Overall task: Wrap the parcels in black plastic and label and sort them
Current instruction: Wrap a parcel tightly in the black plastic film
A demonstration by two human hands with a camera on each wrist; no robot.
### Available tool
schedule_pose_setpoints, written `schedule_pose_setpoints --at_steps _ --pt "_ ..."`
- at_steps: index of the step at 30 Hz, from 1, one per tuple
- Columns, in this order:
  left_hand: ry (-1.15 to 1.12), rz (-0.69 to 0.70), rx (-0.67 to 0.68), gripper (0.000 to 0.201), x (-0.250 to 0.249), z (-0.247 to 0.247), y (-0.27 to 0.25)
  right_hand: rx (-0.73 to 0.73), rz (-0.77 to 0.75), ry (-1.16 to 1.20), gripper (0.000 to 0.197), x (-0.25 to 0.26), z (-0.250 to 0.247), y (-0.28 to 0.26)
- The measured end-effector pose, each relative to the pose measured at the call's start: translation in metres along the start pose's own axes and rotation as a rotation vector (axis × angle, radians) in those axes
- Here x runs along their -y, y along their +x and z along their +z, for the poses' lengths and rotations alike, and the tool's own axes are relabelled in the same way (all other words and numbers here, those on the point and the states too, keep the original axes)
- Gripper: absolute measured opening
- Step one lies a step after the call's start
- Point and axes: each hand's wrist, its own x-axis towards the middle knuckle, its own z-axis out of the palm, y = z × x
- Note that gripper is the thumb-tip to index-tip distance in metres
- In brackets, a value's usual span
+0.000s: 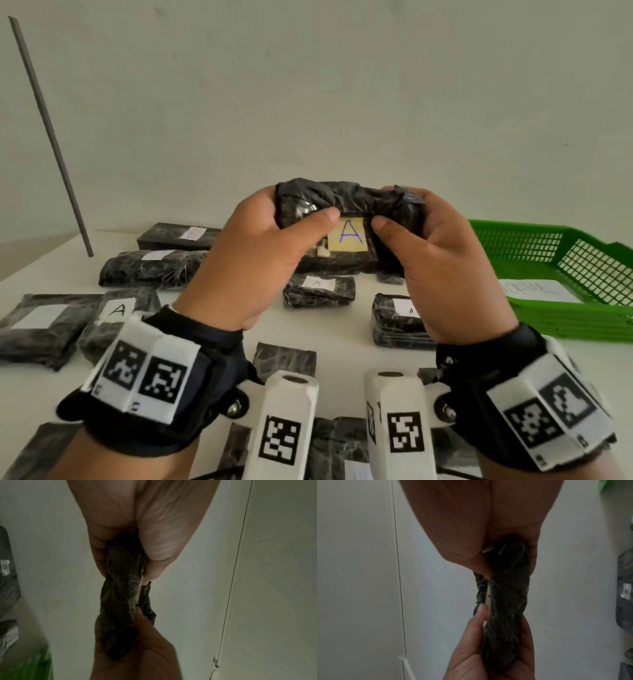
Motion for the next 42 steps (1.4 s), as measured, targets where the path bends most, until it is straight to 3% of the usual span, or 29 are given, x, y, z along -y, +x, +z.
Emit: schedule_pose_setpoints --at_steps 4,9,13,18,23,28,31,36,42 --pt "0.037 0.032 -0.009 0.023 -0.002 0.001 -0.002 0.017 -0.009 0.017 0.031 0.007 0.003 -0.005" --pt "0.003 0.061 0.004 0.019 -0.008 0.006 -0.006 -0.048 -0.063 0.025 0.022 0.013 0.006 -0.007" --pt "-0.036 0.077 -0.010 0.013 -0.010 0.003 -0.007 0.009 -0.056 0.122 0.036 0.018 0.007 -0.011" --pt "-0.081 0.115 0.006 0.015 -0.016 0.002 -0.010 0.009 -0.047 0.190 0.028 0.023 0.007 -0.013" --pt "-0.144 0.044 0.055 0.011 -0.016 -0.002 -0.010 -0.007 -0.048 0.171 0.020 0.022 0.006 -0.013" --pt "-0.183 0.056 -0.039 0.014 -0.009 -0.001 -0.007 0.033 0.010 0.210 0.027 0.020 0.005 -0.012" --pt "-0.290 0.000 -0.015 0.011 -0.014 0.001 -0.009 -0.014 -0.029 0.245 0.022 0.017 -0.001 -0.007" --pt "-0.310 0.080 -0.061 0.013 -0.012 0.001 -0.007 0.047 -0.033 0.352 0.029 0.019 -0.005 -0.007" --pt "-0.292 0.000 0.016 0.022 -0.010 -0.001 -0.007 -0.018 0.033 0.349 0.023 0.012 -0.006 -0.002"
